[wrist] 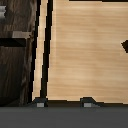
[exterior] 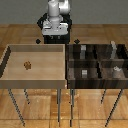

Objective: Place the loaf of bread into the appropriate compartment.

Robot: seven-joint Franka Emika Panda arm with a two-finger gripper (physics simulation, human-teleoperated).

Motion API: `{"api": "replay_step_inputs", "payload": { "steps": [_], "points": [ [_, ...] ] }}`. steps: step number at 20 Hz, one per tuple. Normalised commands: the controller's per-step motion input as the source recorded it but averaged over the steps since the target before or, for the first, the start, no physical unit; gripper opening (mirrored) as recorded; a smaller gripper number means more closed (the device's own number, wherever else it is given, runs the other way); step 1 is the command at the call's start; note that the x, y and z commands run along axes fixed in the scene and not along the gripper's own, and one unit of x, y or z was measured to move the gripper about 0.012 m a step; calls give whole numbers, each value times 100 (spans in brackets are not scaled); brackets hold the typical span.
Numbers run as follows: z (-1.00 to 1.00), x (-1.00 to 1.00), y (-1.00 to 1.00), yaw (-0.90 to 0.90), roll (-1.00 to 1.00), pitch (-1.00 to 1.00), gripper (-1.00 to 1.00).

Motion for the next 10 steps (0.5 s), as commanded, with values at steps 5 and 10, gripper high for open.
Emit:
{"api": "replay_step_inputs", "payload": {
  "steps": [5,10],
  "points": [
    [0,0,-20,0,0,0,100],
    [0,0,-80,0,0,0,100]
  ]
}}
